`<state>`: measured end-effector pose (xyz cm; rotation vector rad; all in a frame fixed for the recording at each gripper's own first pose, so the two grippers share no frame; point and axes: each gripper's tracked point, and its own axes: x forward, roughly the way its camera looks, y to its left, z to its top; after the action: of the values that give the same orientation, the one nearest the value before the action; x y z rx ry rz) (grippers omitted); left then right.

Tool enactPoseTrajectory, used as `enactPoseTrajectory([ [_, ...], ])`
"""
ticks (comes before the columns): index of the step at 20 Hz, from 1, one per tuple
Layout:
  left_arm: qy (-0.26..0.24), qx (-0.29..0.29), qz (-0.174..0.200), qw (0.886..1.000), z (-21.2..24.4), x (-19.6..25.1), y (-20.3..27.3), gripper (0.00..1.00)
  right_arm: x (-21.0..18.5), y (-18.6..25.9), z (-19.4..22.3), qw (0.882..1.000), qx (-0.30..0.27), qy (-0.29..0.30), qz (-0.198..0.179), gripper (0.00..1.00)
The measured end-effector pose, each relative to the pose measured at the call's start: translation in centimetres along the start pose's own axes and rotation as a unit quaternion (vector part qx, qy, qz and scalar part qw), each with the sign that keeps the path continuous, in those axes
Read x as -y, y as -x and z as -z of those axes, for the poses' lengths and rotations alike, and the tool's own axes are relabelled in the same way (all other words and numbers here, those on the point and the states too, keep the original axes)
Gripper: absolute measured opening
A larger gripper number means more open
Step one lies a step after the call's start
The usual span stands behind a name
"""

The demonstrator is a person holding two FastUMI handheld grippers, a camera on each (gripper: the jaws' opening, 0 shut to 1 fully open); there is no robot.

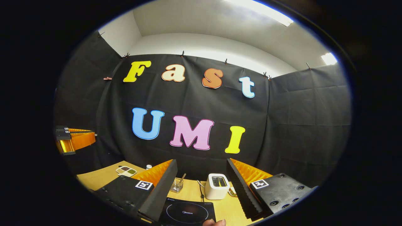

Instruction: First push the handle of the pot to place it horizontally, then grasp the pot with both hands and set it on the induction cooktop.

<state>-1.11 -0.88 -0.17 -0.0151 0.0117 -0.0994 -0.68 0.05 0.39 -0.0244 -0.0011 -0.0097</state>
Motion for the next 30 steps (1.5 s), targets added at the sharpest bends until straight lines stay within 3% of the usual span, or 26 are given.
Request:
enactPoseTrajectory([
  [5, -0.007, -0.067, 0.058, 0.996, 3.4, 0.9, 0.2, 0.04, 0.0, 0.2, 0.7, 1.0, -0.007, -0.001, 0.001, 0.98],
  [7, 0.0, -0.123, 0.091, 0.988, 6.3, 1.6, 0.7, 0.05, 0.1, 0.2, 1.0, 1.0, -0.011, -0.004, 0.003, 0.98],
  [10, 0.02, -0.217, 0.105, 0.97, 11.5, 1.0, 1.4, 0.05, 0.2, 0.1, 1.3, 1.0, -0.013, -0.005, 0.005, 0.98],
  [13, 0.023, -0.342, 0.114, 0.933, 18.7, 0.4, 4.0, 0.05, 0.4, 0.2, 1.7, 1.0, -0.018, -0.006, 0.006, 0.98],
  [16, 0.025, -0.47, 0.14, 0.871, 26.2, 1.1, 7.8, 0.05, 0.6, 0.2, 1.9, 1.0, -0.019, -0.002, 0.008, 0.98],
  [22, -0.007, -0.598, 0.152, 0.787, 35.7, 0.3, 13.3, 0.05, 1.2, 0.4, 2.4, 1.0, -0.022, 0.0, 0.01, 0.98],
  [26, 0.002, -0.645, 0.148, 0.75, 38.9, 0.4, 15.0, 0.05, 1.4, 0.8, 2.6, 1.0, -0.024, 0.006, 0.009, 0.98],
  [30, -0.005, -0.664, 0.14, 0.735, 41.9, 0.4, 14.2, 0.05, 2.4, 1.0, 2.9, 0.999, -0.029, 0.009, 0.017, 0.98],
])
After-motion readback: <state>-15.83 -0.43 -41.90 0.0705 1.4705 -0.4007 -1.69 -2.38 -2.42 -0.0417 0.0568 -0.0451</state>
